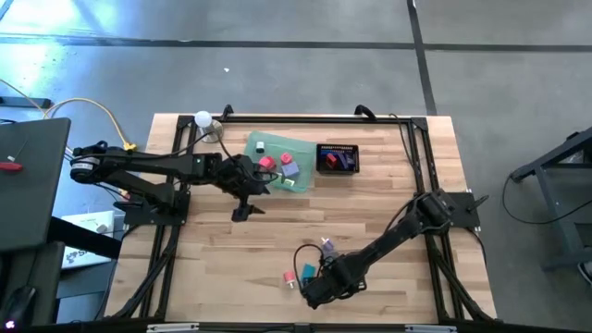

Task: Pick & Place Office items
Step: Put the black digital timer into the black bin

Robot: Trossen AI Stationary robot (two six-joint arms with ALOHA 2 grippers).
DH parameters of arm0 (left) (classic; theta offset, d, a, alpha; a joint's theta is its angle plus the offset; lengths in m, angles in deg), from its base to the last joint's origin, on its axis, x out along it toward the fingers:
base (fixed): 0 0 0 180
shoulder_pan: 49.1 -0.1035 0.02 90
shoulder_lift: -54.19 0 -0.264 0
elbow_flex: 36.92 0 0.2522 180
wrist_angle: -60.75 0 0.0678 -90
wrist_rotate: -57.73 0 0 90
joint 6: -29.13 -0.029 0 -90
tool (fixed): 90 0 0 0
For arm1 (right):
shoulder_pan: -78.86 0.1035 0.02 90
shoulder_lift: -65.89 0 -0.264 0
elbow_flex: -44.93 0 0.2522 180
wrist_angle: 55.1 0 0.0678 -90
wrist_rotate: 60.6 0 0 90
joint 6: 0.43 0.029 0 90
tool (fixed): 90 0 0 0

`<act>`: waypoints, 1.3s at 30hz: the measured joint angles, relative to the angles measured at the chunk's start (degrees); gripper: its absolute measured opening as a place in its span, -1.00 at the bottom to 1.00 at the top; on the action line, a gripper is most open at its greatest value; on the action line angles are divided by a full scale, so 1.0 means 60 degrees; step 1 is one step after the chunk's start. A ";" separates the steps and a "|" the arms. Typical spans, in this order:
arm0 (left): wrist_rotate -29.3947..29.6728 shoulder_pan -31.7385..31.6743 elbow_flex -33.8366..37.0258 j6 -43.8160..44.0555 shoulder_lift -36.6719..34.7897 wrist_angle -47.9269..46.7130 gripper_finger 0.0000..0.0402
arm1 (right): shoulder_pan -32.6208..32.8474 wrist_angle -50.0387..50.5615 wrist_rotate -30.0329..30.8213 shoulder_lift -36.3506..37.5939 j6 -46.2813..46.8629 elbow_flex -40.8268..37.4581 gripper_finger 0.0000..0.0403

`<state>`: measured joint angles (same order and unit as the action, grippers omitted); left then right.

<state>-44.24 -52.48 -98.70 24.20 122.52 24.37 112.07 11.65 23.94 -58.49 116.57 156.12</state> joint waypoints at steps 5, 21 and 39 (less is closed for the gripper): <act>0.0001 0.0337 0.0109 0.0211 0.0000 -0.0007 0.56 | -0.0081 -0.0214 -0.0110 -0.0319 -0.0012 -0.0007 0.74; 0.0005 0.1100 0.0111 0.0324 0.0000 0.0031 0.56 | -0.0028 -0.0273 -0.0837 -0.0575 -0.0241 0.0004 -0.03; 0.0003 0.1422 0.0111 0.0758 0.0000 0.0027 0.56 | 0.0742 -0.0243 0.0457 -0.0471 -0.1418 0.0009 -0.32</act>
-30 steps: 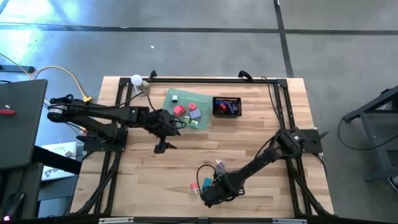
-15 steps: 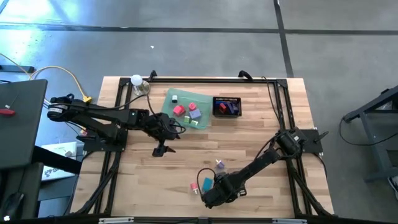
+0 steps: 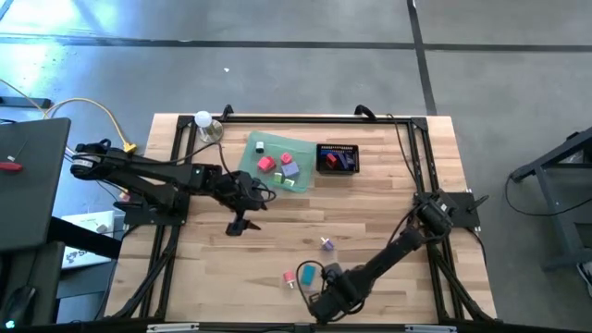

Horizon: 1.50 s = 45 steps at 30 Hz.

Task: Pick & Place Office items
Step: Put the black digital timer into the black bin

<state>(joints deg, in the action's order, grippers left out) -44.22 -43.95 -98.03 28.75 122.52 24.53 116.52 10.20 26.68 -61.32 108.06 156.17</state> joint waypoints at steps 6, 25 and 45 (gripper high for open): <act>-0.0006 0.0580 0.0000 0.0132 0.0000 0.0004 0.56 | -0.0052 -0.0204 0.2171 0.0661 -0.1035 -0.0024 -0.32; 0.0163 0.2912 0.1520 0.2367 0.0003 0.5364 0.56 | -0.0464 -0.1027 0.8272 0.1598 -0.7728 -0.0005 -0.32; 0.0581 0.3857 0.2277 0.1725 0.0000 0.7584 0.56 | -0.0561 -0.3996 0.8941 0.1598 -1.2373 -0.0005 -0.32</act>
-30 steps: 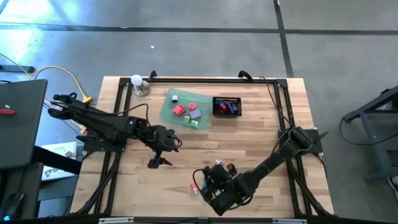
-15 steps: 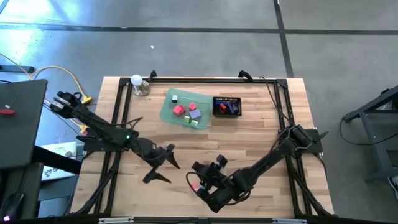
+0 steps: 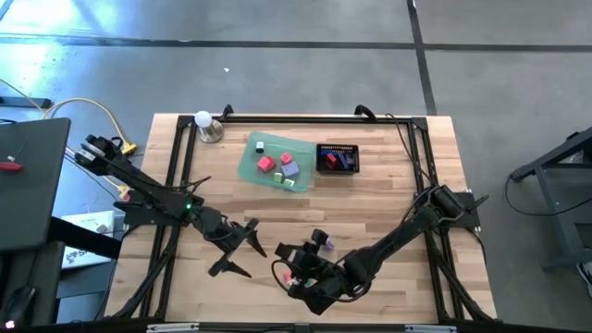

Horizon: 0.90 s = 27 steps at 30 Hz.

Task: Pick & Place Office items
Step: Put the black digital timer into the black bin

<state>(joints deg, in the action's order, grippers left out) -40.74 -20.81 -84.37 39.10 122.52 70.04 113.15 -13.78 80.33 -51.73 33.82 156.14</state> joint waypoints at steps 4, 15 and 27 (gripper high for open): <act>0.0013 0.0004 0.0004 0.0021 0.0001 0.0074 0.56 | 0.0010 -0.0005 -0.0045 0.0000 -0.0005 0.0000 -0.32; 0.0401 0.0003 0.0004 -0.0024 0.0000 0.1376 0.56 | 0.0010 -0.0449 -0.0103 0.0000 -0.0063 0.0000 -0.32; 0.1445 -0.0007 0.0004 -0.1673 0.0000 0.1421 0.56 | -0.0101 -0.1135 -0.0349 0.0000 -0.0496 0.0000 -0.32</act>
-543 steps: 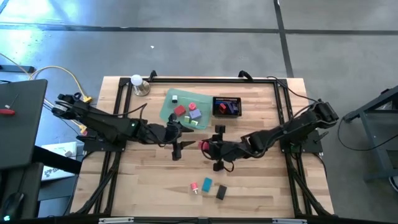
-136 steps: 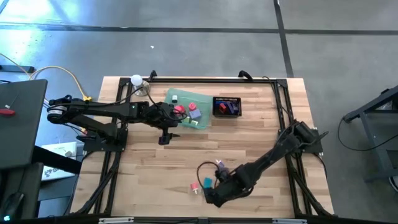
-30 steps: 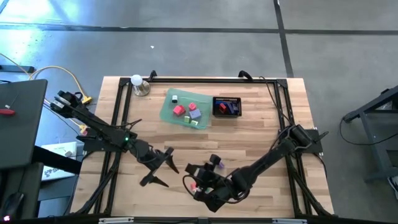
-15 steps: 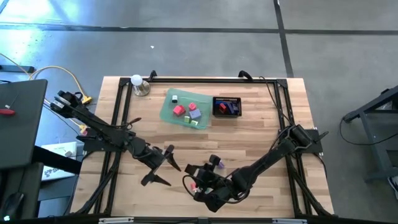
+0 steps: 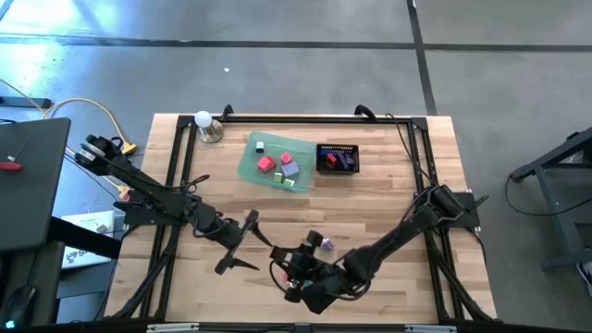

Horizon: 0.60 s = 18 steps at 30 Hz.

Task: Pick & Place Office items
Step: Put the black digital timer into the black bin

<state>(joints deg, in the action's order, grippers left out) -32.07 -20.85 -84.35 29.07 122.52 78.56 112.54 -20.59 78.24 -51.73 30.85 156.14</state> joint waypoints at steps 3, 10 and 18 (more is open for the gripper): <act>0.0065 0.0000 0.0000 -0.0682 0.0000 0.0005 0.56 | -0.0072 -0.0010 -0.0153 0.0000 -0.0010 0.0000 -0.32; 0.0080 -0.0004 0.0000 -0.1152 0.0000 0.0133 0.56 | -0.0150 -0.0044 -0.0227 0.0000 0.0029 0.0000 -0.32; 0.0534 -0.0143 0.0004 -0.1598 0.0000 0.0285 0.56 | -0.0192 -0.0328 -0.0205 0.0000 -0.0137 0.0000 -0.32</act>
<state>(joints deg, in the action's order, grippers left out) -28.86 -21.71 -84.33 19.48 122.52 80.27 111.39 -22.55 77.01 -51.73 30.03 156.14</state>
